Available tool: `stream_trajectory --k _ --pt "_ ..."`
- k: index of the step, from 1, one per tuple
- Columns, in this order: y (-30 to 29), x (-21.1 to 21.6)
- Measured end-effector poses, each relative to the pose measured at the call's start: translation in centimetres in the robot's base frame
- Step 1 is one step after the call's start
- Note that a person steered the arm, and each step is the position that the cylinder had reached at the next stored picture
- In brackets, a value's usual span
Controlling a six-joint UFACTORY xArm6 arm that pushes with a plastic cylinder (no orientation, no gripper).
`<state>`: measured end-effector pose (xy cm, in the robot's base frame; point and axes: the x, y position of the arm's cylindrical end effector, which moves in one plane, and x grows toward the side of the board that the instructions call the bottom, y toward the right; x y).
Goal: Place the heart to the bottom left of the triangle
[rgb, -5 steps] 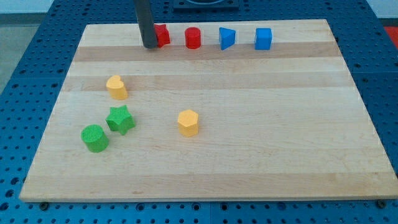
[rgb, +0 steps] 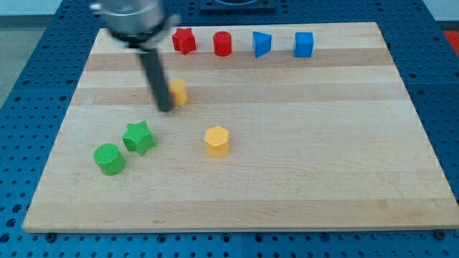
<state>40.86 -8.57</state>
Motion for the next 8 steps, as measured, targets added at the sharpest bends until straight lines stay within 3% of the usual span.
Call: stream_trajectory --k 1,3,4,6,8 --pt "4.6 -0.9" --pt "-9.9 1.4" --pt "-8.8 -2.4" --pt "7.7 -3.9" --pt "4.1 -6.8"
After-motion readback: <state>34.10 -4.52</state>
